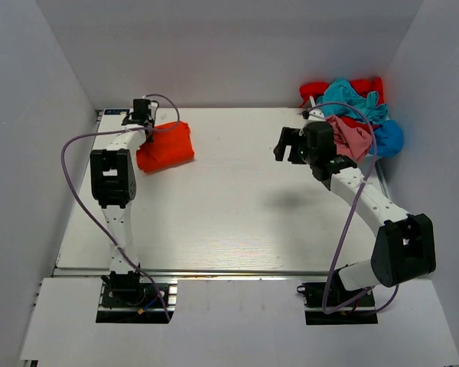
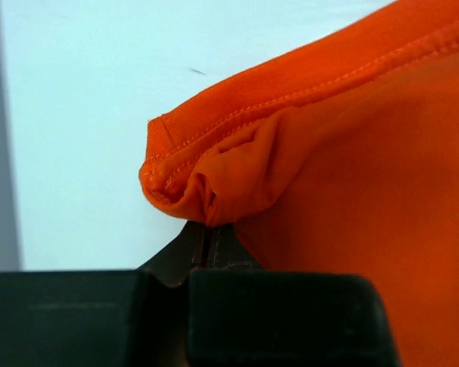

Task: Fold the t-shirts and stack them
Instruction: Put the neatly folded tshirt into the corner of the board with the left arm

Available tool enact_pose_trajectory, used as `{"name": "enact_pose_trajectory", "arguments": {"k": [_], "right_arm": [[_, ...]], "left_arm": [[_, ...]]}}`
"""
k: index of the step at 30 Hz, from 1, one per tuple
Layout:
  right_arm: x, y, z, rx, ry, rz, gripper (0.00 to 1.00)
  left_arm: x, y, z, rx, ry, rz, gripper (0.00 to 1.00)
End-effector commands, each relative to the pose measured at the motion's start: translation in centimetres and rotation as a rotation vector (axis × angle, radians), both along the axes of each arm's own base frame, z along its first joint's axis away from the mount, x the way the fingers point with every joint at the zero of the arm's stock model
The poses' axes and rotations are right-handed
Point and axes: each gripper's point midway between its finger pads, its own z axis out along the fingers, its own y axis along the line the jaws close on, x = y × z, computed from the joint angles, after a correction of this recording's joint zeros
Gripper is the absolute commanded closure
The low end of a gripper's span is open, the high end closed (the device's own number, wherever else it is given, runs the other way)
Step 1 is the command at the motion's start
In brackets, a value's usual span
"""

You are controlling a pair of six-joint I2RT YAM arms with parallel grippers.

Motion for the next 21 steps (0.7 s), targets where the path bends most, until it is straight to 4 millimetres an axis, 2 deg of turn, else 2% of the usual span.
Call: {"name": "enact_pose_trajectory", "arguments": {"k": [1,2,4,5,6,7,8,9,11,13,14,15,16,17,19,21], "right_arm": [[0.0,-2.7,1.7,-0.068,-0.057,-0.103,0.10],[0.1,-2.8,1.6,-0.075,-0.059,-0.105,0.10],[0.3,-3.1,1.3,-0.095,-0.055,-0.116,0.10],[0.5,-3.2,1.3,-0.098,-0.055,-0.118,0.10],[0.6,-3.2,0.8,-0.108,-0.042,-0.117,0.10],[0.6,-3.2,0.6,-0.112,-0.030,-0.124,0.10],[0.7,-3.2,0.5,-0.114,-0.028,-0.121,0.10],[0.9,-3.1,0.3,-0.120,-0.020,-0.119,0.10],[0.9,-3.1,-0.1,-0.126,0.000,-0.119,0.10],[0.9,-3.5,-0.9,-0.147,0.027,-0.137,0.10],[1.0,-3.6,-1.0,-0.148,0.032,-0.143,0.10],[0.9,-3.6,-1.2,-0.153,0.036,-0.145,0.10],[0.9,-3.8,-1.3,-0.158,0.040,-0.157,0.10],[1.0,-3.9,-1.4,-0.160,0.039,-0.159,0.10],[1.0,-3.9,-1.5,-0.166,0.043,-0.160,0.10],[1.1,-4.0,-1.4,-0.166,0.042,-0.167,0.10]], "left_arm": [[2.9,3.8,3.9,0.153,-0.066,-0.042,1.00],[3.3,5.2,4.3,0.192,-0.075,-0.026,1.00],[4.8,6.5,5.5,0.241,-0.120,-0.032,1.00],[5.1,7.7,4.5,0.275,-0.092,-0.046,1.00],[5.5,8.0,4.5,0.293,-0.092,-0.046,1.00],[6.2,9.0,5.9,0.307,-0.118,-0.034,1.00],[6.3,10.4,6.0,0.333,-0.113,-0.013,1.00],[6.8,10.7,5.2,0.341,-0.114,-0.001,1.00],[7.2,12.9,6.8,0.389,-0.147,0.030,1.00],[8.0,13.2,6.9,0.409,-0.183,0.040,1.00],[8.2,14.0,7.9,0.413,-0.209,0.057,1.00],[8.3,14.7,7.9,0.415,-0.218,0.068,1.00],[8.7,14.8,9.3,0.424,-0.253,0.084,1.00],[8.8,15.3,8.8,0.411,-0.255,0.091,1.00],[9.3,16.1,9.2,0.416,-0.291,0.109,0.99],[9.5,16.6,9.0,0.439,-0.303,0.135,0.82]]}}
